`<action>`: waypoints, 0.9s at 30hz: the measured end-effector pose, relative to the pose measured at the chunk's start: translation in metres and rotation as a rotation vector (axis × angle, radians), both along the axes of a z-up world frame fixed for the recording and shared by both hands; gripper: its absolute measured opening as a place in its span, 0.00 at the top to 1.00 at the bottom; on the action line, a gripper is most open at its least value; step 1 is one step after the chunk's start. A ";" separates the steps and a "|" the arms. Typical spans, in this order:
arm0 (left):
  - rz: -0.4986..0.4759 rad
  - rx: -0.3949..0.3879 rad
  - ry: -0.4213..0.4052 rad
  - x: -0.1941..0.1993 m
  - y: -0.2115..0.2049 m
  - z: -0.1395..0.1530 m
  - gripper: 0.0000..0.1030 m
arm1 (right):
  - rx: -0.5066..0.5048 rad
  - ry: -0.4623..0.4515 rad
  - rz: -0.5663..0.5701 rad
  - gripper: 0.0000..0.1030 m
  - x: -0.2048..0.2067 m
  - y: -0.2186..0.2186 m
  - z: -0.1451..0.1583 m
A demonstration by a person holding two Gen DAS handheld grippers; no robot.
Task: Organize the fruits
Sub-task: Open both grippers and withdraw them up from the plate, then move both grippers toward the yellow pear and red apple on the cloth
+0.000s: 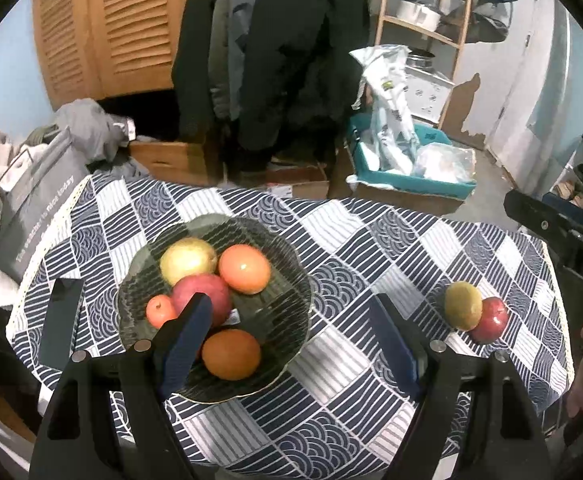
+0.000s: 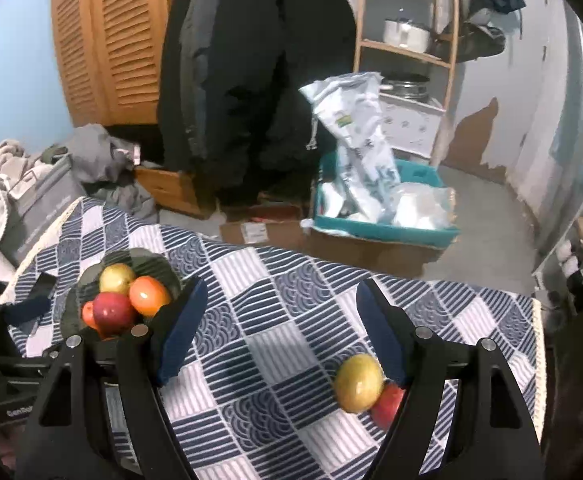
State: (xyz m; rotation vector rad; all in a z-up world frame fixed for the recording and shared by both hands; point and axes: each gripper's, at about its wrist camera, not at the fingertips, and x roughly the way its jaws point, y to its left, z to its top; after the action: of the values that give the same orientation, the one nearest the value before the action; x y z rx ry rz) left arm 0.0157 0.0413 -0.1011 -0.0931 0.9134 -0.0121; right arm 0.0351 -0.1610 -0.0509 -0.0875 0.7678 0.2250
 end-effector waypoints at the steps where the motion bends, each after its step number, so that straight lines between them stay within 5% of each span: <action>1: -0.003 0.002 -0.003 0.000 -0.003 0.002 0.20 | -0.001 -0.003 -0.005 0.25 -0.001 -0.003 0.001; 27: -0.171 0.046 -0.002 0.009 -0.096 -0.002 0.20 | 0.011 0.023 -0.209 0.20 -0.027 -0.130 -0.014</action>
State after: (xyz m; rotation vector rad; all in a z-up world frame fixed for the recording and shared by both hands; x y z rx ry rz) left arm 0.0243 -0.0547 -0.1026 0.0286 0.9172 -0.1501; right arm 0.0076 -0.2911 -0.0648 0.0056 0.7924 0.0314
